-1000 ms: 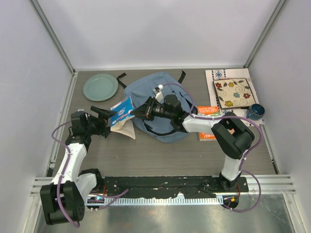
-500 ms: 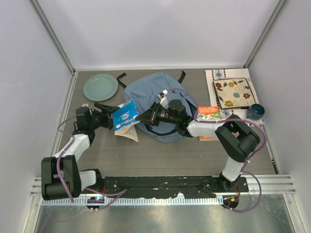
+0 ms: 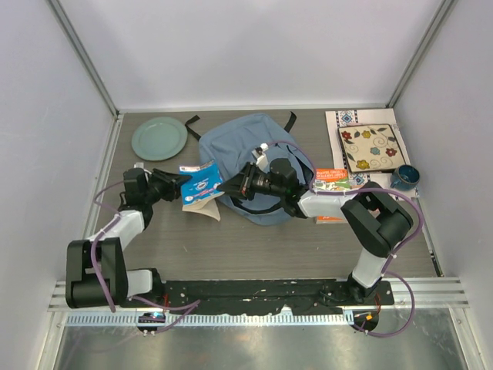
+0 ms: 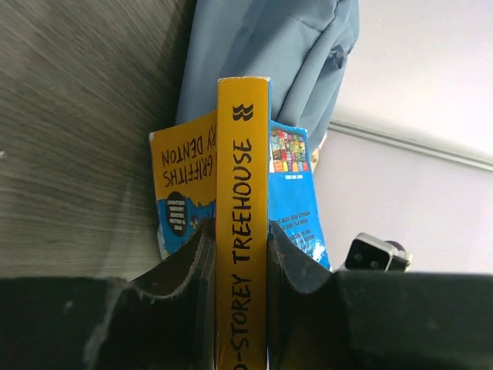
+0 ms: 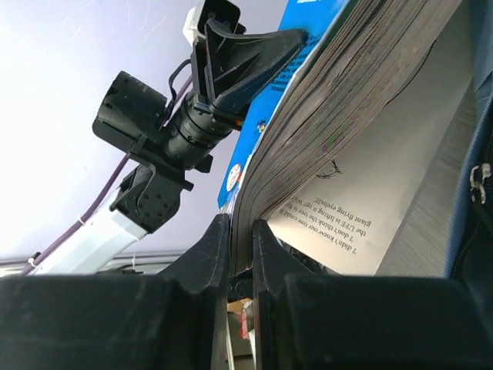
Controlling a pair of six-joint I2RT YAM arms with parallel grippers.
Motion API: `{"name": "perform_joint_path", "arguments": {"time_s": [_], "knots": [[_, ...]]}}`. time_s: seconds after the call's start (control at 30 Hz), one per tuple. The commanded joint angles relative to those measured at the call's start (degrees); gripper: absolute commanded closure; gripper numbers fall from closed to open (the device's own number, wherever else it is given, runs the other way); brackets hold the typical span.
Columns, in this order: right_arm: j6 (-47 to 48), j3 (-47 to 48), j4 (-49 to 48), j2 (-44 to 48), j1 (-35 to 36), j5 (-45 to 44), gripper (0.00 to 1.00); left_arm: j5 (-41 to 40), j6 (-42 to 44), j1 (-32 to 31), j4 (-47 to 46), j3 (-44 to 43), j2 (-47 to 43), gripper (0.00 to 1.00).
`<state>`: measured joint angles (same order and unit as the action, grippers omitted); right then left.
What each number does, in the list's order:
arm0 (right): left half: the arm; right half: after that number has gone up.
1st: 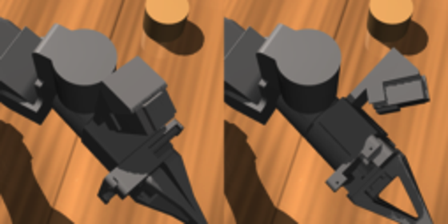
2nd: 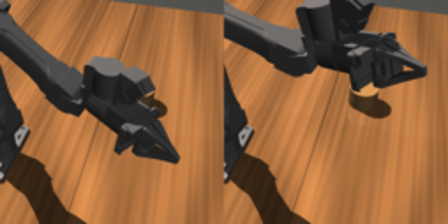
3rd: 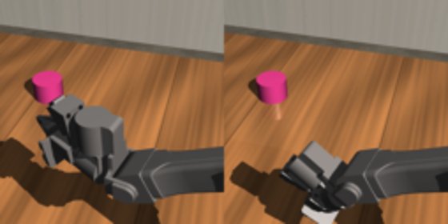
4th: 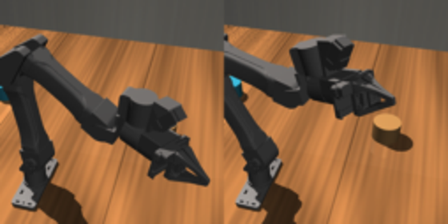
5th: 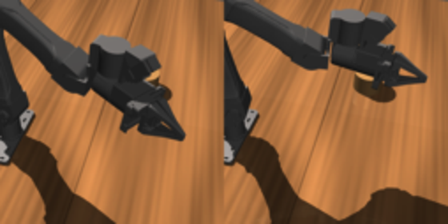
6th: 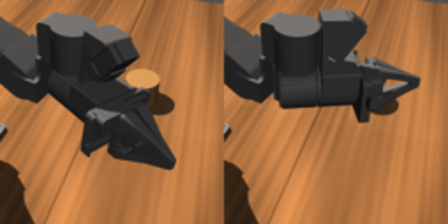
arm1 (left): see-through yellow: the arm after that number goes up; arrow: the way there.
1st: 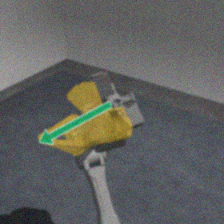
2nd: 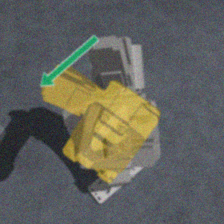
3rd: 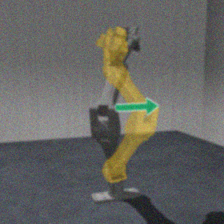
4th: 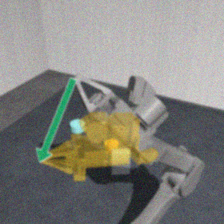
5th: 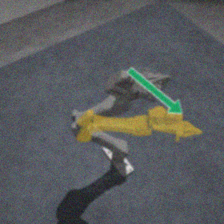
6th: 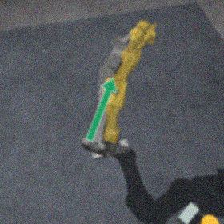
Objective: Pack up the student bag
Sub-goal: Pick up the book from the center of the board.
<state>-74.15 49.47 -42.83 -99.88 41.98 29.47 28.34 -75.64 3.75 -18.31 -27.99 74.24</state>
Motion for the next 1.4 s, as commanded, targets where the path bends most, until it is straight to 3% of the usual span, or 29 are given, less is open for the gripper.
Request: {"name": "perform_joint_path", "arguments": {"time_s": [0.0,0.03,0.13,0.2,0.3,0.43,0.57,0.87,1.03,1.37], "knots": [[-0.56,1.06,-3.67,2.40,0.21,1.55,0.82,0.08,5.14,-1.02,8.00,-3.91,-8.65,1.00],[-0.21,0.98,-3.06,3.01,0.04,1.38,0.61,-1.60,6.02,-0.94,10.37,-4.96,-12.67,1.00],[6.62,0.89,6.31,6.17,-0.93,-2.90,0.34,-7.67,9.62,-0.85,17.76,-8.20,-19.89,1.00],[11.11,0.80,19.89,11.97,-1.98,-7.39,0.25,-11.00,12.43,-0.76,21.63,-10.23,-21.67,1.00],[15.26,-1.13,26.91,19.26,-2.86,-12.94,0.19,-12.16,12.36,-0.76,21.30,-12.35,-22.82,1.00],[10.09,-4.11,23.07,22.18,-2.08,-9.36,0.18,-11.64,8.94,-0.85,14.19,-12.27,-21.42,1.00],[-0.35,-6.67,10.63,22.01,1.26,-9.87,0.18,-12.25,6.91,-1.20,5.75,-13.58,-18.96,1.00],[-23.83,-5.44,-9.27,11.55,6.97,-13.39,0.18,-17.25,6.55,-3.22,-4.45,-16.92,-14.04,1.00],[-32.27,-2.28,-12.53,7.77,8.03,-18.82,0.18,-19.20,6.38,-6.56,-8.05,-16.84,-12.54,1.00],[-36.15,2.56,-9.38,1.97,8.03,-21.83,0.18,-23.15,5.24,-9.90,-12.37,-15.08,-12.54,1.00]]}}
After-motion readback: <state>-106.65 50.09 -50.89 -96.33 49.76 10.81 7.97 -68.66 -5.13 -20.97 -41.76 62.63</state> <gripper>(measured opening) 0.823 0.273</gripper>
